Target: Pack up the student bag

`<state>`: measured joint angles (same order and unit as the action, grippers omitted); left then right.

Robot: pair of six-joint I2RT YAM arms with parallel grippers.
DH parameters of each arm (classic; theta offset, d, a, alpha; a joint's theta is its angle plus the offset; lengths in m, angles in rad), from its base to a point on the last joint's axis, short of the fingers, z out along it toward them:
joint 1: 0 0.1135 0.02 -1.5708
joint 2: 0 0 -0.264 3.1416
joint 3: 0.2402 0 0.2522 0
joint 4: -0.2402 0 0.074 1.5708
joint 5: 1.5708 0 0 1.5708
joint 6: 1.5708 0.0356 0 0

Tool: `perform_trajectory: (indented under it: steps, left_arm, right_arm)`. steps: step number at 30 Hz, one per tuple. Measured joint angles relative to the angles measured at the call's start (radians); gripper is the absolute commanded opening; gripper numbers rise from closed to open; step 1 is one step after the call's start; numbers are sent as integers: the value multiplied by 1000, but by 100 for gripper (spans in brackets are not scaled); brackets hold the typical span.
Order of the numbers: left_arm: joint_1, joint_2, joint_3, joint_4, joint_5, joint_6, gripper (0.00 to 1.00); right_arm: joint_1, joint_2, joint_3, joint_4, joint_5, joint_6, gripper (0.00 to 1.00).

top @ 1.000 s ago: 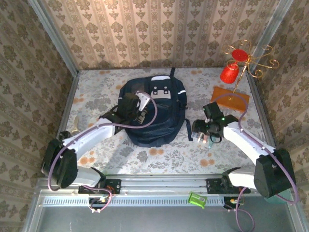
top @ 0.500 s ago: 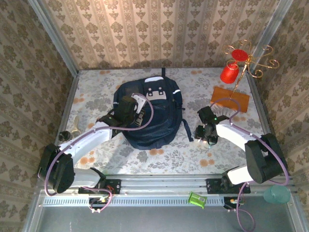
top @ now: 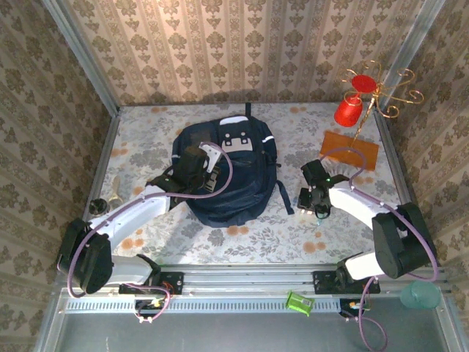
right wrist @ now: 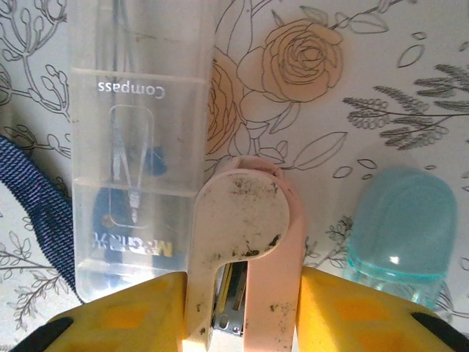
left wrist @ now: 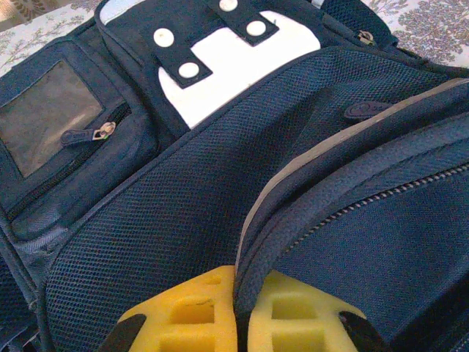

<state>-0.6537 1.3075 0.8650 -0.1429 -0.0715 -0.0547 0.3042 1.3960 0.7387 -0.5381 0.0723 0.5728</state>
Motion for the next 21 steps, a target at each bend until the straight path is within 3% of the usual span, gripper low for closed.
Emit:
perform_trajectory:
  steps: [10,16,21]
  left_arm:
    - [1,0,16,-26,26,-44,0]
    - [14,0,91,-96,99,-92,0]
    - [16,0,157,-156,166,-126,0]
  right_arm:
    - [11,-223,1,-56,-19,-24,37]
    - [216,-258,51,89,-146,9,37]
    - [352,-134,142,320,-226,84,39]
